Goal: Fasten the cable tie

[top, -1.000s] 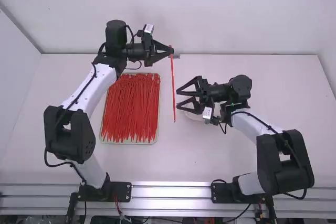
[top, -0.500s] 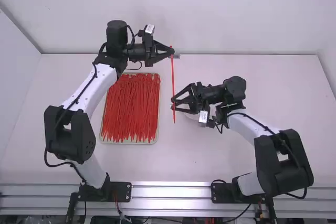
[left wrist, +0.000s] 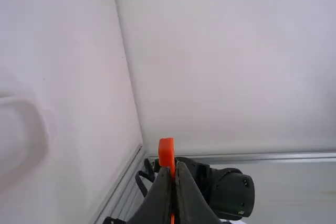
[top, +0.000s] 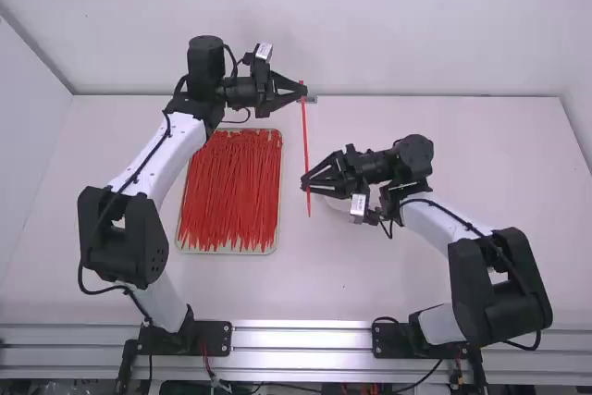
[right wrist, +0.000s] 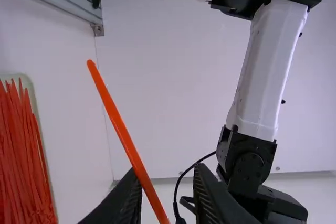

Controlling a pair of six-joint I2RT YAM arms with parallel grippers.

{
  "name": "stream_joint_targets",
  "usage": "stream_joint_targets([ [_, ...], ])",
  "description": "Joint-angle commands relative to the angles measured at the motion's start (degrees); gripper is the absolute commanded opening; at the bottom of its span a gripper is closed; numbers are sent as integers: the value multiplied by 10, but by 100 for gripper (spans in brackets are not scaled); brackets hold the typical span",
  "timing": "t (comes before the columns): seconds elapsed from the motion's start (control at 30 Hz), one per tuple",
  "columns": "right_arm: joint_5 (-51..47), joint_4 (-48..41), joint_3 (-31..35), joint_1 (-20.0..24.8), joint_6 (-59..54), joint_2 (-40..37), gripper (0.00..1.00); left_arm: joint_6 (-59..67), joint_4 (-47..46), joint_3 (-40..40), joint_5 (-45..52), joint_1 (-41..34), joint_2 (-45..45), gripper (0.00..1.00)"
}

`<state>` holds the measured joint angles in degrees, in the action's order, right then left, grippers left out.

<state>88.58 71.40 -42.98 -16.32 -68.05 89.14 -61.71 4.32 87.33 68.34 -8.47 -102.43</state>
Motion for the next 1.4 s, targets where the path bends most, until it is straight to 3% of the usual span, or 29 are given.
stream_joint_targets([
  [0.0, 6, 2, 4, 2, 8, 4, 24, 7, 2, 14, -1, -2, -6, 2],
  [0.1, 6, 2, 6, 2, 8, 4, 23, 7, 2, 14, -3, -1, -6, 2],
  [0.3, 5, 2, 6, -1, 21, 4, 9, 16, 2, 14, -2, -2, -6, 2],
  [0.67, -1, 2, 6, 2, 23, 4, 8, 22, -1, 14, -3, -2, -6, 2],
  [0.77, 1, 2, 6, 3, 23, 4, 0, 22, -7, 14, -2, -2, -6, 2],
  [1.13, -5, 2, 6, 2, 23, 4, 0, 47, -10, 14, -2, -3, -6, 2],
  [1.37, -90, 5, 6, -11, 85, 4, 0, 61, -11, 14, -2, 0, -6, 2],
])
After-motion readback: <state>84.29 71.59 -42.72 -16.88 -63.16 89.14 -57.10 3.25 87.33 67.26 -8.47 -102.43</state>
